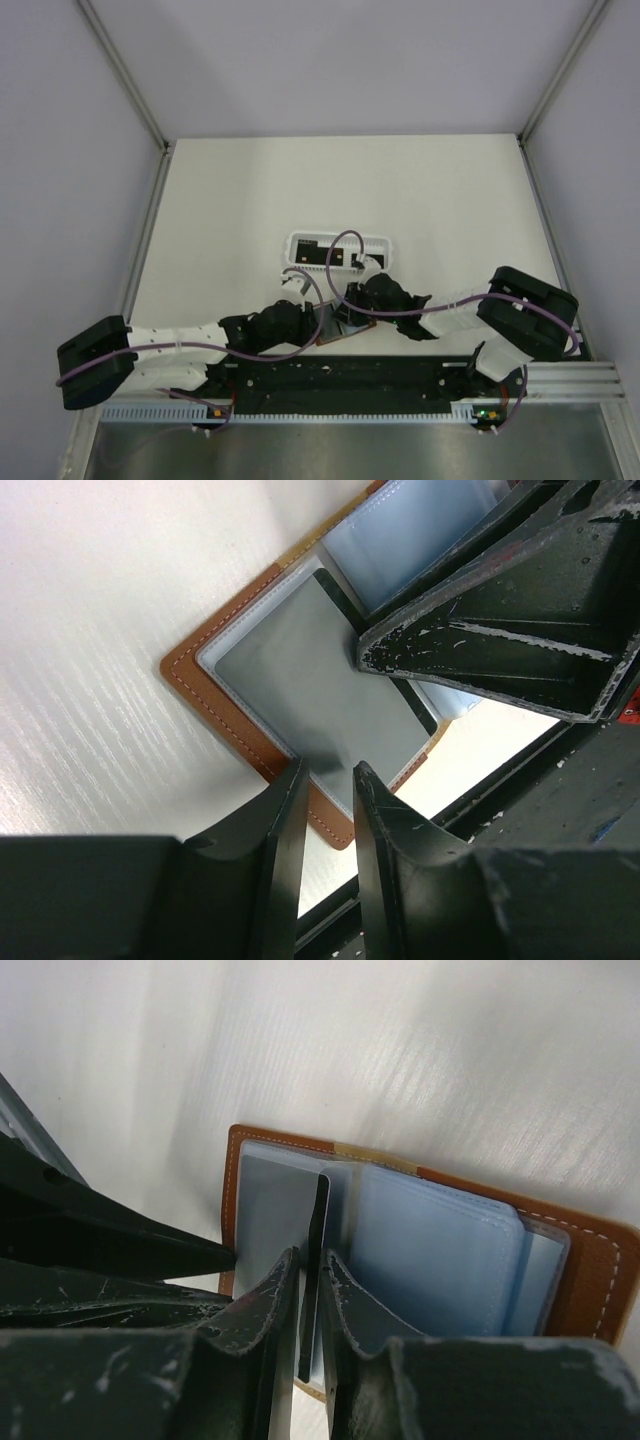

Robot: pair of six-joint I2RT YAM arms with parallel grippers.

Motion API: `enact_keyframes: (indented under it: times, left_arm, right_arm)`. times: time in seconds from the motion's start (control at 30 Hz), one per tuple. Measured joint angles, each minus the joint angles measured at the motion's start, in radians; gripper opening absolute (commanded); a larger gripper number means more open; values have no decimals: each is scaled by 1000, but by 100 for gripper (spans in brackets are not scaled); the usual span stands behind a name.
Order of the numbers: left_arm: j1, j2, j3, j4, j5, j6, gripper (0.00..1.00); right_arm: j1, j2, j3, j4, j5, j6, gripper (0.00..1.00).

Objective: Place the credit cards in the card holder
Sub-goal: Insert the credit card into the card holder.

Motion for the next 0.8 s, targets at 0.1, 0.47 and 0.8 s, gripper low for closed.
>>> enact_keyframes:
  times: [0.1, 0.47, 0.8]
  left_arm:
    - [0, -9, 0, -7, 0, -2, 35]
    - [0, -11, 0, -9, 0, -3, 35]
    - [0, -11, 0, -7, 3, 2, 35]
  right_arm:
    - [1, 0, -3, 0, -4, 8, 13]
    - [1, 1, -3, 0, -8, 16, 16]
    - [2, -2, 1, 4, -30, 21, 36]
